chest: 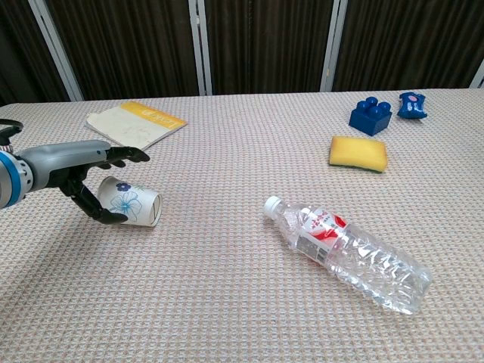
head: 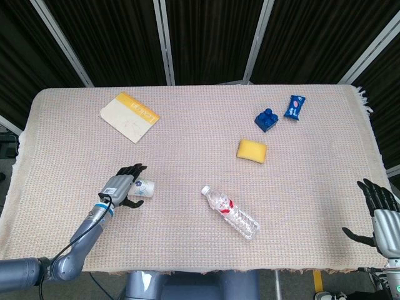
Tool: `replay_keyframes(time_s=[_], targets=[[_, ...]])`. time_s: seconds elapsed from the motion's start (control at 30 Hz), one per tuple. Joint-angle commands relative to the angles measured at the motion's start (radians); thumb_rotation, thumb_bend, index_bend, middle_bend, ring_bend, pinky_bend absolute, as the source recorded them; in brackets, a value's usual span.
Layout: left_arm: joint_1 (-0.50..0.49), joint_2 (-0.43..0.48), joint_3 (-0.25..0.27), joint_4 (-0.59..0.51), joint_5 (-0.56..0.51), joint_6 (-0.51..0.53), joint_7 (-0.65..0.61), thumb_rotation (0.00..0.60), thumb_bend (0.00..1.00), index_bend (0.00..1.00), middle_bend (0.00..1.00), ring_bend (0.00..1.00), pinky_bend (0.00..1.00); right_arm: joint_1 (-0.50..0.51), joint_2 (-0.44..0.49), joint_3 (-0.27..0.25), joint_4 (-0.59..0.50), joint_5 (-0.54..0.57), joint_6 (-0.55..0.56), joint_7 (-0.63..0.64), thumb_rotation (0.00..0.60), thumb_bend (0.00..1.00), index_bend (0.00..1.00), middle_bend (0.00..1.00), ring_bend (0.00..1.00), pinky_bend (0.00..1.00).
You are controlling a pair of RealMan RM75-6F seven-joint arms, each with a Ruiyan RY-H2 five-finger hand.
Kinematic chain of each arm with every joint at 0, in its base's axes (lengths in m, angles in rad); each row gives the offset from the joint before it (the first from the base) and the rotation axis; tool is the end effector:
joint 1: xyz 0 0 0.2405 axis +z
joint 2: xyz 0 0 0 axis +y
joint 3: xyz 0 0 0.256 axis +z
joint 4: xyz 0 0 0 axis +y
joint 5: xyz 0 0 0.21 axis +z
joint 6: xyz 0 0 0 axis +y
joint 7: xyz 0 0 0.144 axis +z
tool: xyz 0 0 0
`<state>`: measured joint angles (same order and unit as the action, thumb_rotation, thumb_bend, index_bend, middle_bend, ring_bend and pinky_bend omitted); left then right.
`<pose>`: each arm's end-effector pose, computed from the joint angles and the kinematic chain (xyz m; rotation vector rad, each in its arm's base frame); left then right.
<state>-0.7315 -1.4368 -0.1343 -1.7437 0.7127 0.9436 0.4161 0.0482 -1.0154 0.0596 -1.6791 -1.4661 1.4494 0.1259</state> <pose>-0.1668 0.3062 -0.0102 -1.7568 -1.3715 -0.7337 -0.3168 -0.1709 0.1844 1.3119 -1.0231 0.9201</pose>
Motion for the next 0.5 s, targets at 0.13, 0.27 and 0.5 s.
replay_keyframes(time_s=[0.13,0.27,0.5], targets=[[-0.093,-0.033,0.018,-0.036,-0.101,0.070,0.197,0.600,0.20,0.13,0.00,0.00,0.00,-0.001,0.001,0.001,0.001,0.000,0.003,0.003,0.600,0.04,0.00,0.00,0.00,0.00],[-0.178,-0.087,0.047,-0.023,-0.196,0.192,0.439,0.600,0.20,0.23,0.00,0.00,0.00,0.000,0.006,0.000,0.004,-0.007,0.003,0.016,0.600,0.04,0.00,0.00,0.00,0.00],[-0.206,-0.163,0.057,0.025,-0.236,0.264,0.537,0.600,0.20,0.24,0.00,0.00,0.00,0.000,0.008,-0.003,0.005,-0.020,0.008,0.021,0.600,0.04,0.00,0.00,0.00,0.00]])
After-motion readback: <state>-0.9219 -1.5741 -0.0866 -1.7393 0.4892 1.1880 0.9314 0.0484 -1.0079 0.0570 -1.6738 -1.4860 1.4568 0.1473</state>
